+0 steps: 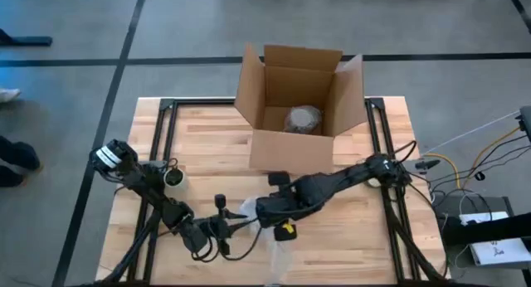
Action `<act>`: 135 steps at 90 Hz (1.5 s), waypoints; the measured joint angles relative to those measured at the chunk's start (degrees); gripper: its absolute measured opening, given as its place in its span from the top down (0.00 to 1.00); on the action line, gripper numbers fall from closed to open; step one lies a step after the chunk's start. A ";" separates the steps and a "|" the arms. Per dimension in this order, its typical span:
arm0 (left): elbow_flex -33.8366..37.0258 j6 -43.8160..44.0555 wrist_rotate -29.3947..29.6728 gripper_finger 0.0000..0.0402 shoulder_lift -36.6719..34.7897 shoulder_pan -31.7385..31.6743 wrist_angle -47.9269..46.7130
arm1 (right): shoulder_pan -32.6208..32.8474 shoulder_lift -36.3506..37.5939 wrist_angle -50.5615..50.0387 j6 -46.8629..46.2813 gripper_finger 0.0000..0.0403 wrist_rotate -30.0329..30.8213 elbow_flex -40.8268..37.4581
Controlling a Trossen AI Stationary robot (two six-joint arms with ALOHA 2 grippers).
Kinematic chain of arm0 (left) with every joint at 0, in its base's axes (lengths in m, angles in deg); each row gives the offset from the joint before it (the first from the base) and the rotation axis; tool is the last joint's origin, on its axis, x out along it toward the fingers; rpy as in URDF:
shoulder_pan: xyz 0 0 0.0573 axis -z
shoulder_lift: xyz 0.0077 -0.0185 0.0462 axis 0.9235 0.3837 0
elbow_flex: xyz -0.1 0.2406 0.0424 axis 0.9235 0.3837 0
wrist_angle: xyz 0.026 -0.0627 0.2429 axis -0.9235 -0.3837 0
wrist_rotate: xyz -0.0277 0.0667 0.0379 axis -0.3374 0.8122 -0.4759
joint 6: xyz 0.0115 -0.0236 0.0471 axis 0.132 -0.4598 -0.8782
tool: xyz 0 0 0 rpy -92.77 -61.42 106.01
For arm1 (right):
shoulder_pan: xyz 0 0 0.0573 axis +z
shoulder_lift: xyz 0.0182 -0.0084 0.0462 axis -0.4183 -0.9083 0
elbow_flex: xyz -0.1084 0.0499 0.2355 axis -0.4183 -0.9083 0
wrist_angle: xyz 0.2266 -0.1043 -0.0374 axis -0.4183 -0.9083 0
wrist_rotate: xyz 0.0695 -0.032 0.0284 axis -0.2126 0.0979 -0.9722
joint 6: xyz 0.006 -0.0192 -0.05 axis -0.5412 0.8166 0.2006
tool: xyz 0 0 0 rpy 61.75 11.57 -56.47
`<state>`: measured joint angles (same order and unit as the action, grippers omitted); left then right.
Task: Wrap mug
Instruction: Wrap the blue patterned mug with the bubble wrap
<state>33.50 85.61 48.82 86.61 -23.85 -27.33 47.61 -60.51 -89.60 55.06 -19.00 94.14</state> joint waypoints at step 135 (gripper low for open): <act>-0.22 6.05 -0.52 0.81 -0.17 0.00 -0.13 | 24.81 -0.28 56.22 -30.49 0.58 19.81 -51.99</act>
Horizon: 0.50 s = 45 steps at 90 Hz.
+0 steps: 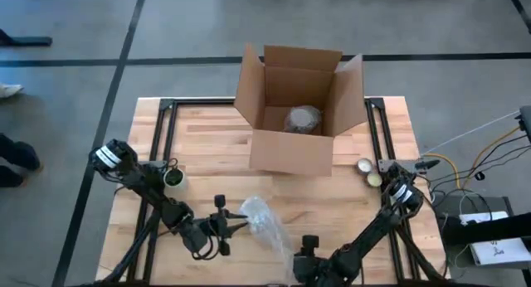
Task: Wrap mug
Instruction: Wrap the blue patterned mug with the bubble wrap
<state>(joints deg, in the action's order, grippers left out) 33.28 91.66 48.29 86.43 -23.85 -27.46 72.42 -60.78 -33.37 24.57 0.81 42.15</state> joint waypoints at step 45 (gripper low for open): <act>0.00 0.00 -0.02 0.81 0.00 0.00 0.00 | 1.62 1.20 -2.53 -18.03 0.56 2.18 5.43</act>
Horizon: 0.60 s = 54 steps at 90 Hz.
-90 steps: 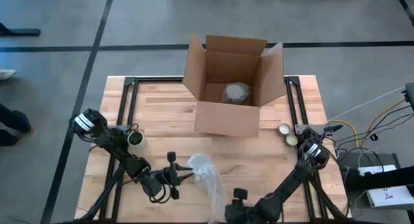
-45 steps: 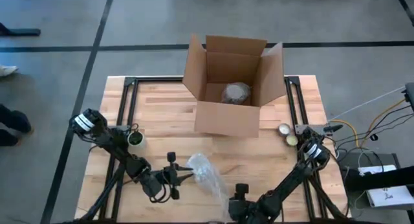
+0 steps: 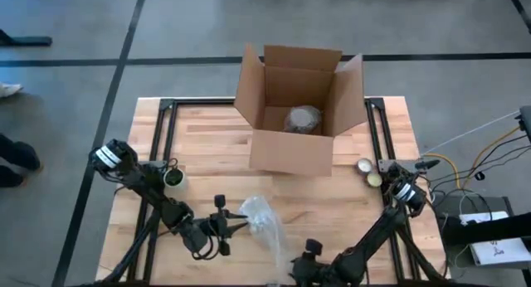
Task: Wrap mug
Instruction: Wrap the blue patterned mug with the bubble wrap
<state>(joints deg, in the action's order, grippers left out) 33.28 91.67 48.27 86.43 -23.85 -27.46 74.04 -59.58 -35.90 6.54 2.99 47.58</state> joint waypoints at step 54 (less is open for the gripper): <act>-0.02 -0.17 0.00 0.81 0.00 -0.07 -0.34 | -1.17 -1.56 -2.97 3.37 0.11 2.95 -0.71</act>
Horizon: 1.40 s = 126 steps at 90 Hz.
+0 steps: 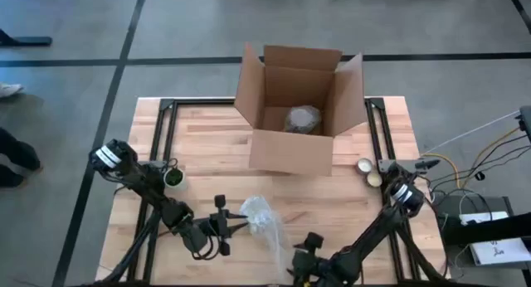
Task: Wrap mug
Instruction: Wrap the blue patterned mug with the bubble wrap
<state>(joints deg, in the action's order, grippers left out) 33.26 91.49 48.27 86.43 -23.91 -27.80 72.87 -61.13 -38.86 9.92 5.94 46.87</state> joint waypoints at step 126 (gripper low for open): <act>0.00 0.57 -0.98 0.81 0.00 -0.09 -0.45 | 0.98 2.28 -6.95 -9.73 0.82 -3.58 0.04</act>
<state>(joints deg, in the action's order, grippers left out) 33.26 92.06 47.29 86.43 -24.00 -28.25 73.85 -58.85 -45.82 0.19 2.36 46.91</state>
